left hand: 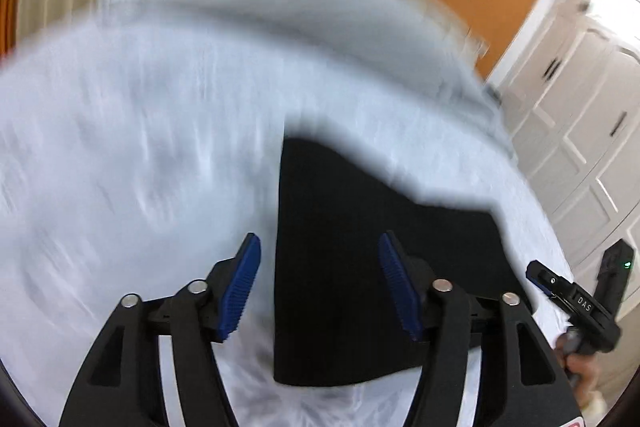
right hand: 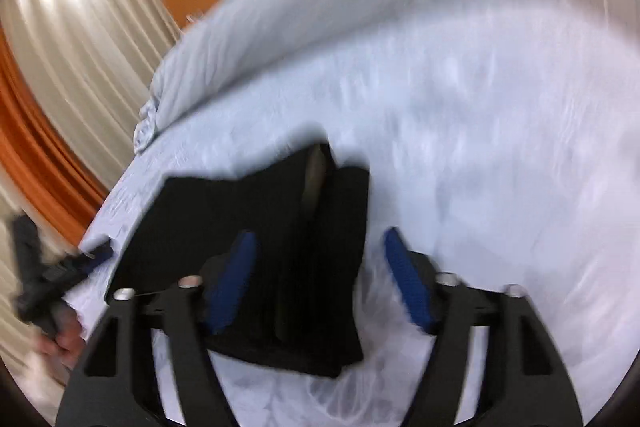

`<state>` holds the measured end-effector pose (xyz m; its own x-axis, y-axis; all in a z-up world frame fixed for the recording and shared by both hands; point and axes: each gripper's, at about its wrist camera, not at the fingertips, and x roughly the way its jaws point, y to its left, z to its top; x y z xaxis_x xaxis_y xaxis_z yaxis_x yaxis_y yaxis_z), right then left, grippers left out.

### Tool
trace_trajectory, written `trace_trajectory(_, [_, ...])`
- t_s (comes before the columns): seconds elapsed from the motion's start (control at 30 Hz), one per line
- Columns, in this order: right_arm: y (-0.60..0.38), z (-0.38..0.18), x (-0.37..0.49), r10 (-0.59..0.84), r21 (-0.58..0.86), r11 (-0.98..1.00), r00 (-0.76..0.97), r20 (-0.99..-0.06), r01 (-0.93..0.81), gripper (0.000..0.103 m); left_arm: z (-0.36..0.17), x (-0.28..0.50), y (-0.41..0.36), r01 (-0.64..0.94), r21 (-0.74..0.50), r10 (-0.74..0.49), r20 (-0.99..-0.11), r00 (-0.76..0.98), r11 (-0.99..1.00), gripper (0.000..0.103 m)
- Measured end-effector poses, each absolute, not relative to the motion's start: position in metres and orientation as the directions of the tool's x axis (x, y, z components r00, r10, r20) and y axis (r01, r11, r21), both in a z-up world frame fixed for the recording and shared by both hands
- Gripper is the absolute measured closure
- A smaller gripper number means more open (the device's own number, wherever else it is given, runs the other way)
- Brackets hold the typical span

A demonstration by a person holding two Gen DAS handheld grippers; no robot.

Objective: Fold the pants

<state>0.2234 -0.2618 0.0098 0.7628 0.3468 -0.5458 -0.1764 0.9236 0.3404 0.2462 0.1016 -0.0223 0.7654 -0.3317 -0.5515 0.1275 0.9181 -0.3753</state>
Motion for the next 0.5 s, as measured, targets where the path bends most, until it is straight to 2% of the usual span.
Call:
trace_trajectory(0.03, [-0.254,0.018,0.225,0.358,0.336,0.921,0.765,-0.535,-0.196,0.067,-0.006,0.244,0.099,0.146,-0.359,-0.327,-0.518,0.791,0.922,0.033])
trace_trajectory(0.07, [-0.237,0.029,0.231,0.388,0.337,0.912,0.759,-0.523,-0.234,0.072,0.013,0.246,0.092,0.155,-0.344,-0.316,-0.482,0.817,0.926,0.028])
trace_trajectory(0.1, [-0.222,0.032,0.239,0.419,0.346,0.9,0.742,-0.523,-0.264,0.077,0.026,0.251,0.083,0.162,-0.341,-0.316,-0.463,0.828,0.926,0.026])
trace_trajectory(0.13, [-0.212,0.032,0.247,0.431,0.35,0.895,0.733,-0.526,-0.276,0.078,0.031,0.261,0.074,0.172,-0.341,-0.324,-0.463,0.825,0.924,0.022])
trace_trajectory(0.2, [-0.192,0.015,0.275,0.426,0.345,0.9,0.711,-0.56,-0.267,0.078,0.024,0.286,0.054,0.164,-0.34,-0.328,-0.508,0.797,0.926,0.018])
trace_trajectory(0.23, [-0.19,0.002,0.295,0.399,0.332,0.912,0.703,-0.589,-0.24,0.078,0.005,0.31,0.042,0.127,-0.342,-0.313,-0.571,0.759,0.931,0.018])
trace_trajectory(0.3, [-0.199,-0.048,0.33,0.233,0.231,0.968,0.67,-0.705,-0.094,0.083,-0.048,0.351,0.027,0.056,-0.315,-0.275,-0.712,0.646,0.948,0.018])
trace_trajectory(0.33, [-0.212,-0.067,0.34,0.235,0.261,0.964,0.654,-0.719,-0.059,0.096,-0.073,0.364,0.029,0.013,-0.273,-0.225,-0.764,0.605,0.962,0.019])
trace_trajectory(0.37, [-0.236,-0.072,0.337,0.327,0.406,0.913,0.69,-0.646,-0.052,0.103,-0.097,0.371,0.028,-0.016,-0.222,-0.173,-0.8,0.574,0.975,0.019])
trace_trajectory(0.43, [-0.259,-0.074,0.333,0.356,0.519,0.854,0.691,-0.629,0.032,0.103,-0.098,0.364,0.038,-0.041,-0.254,-0.173,-0.757,0.63,0.966,0.018])
trace_trajectory(0.5, [-0.261,-0.067,0.323,0.368,0.511,0.86,0.67,-0.644,0.019,0.103,-0.088,0.359,0.033,-0.037,-0.228,-0.155,-0.762,0.629,0.973,0.018])
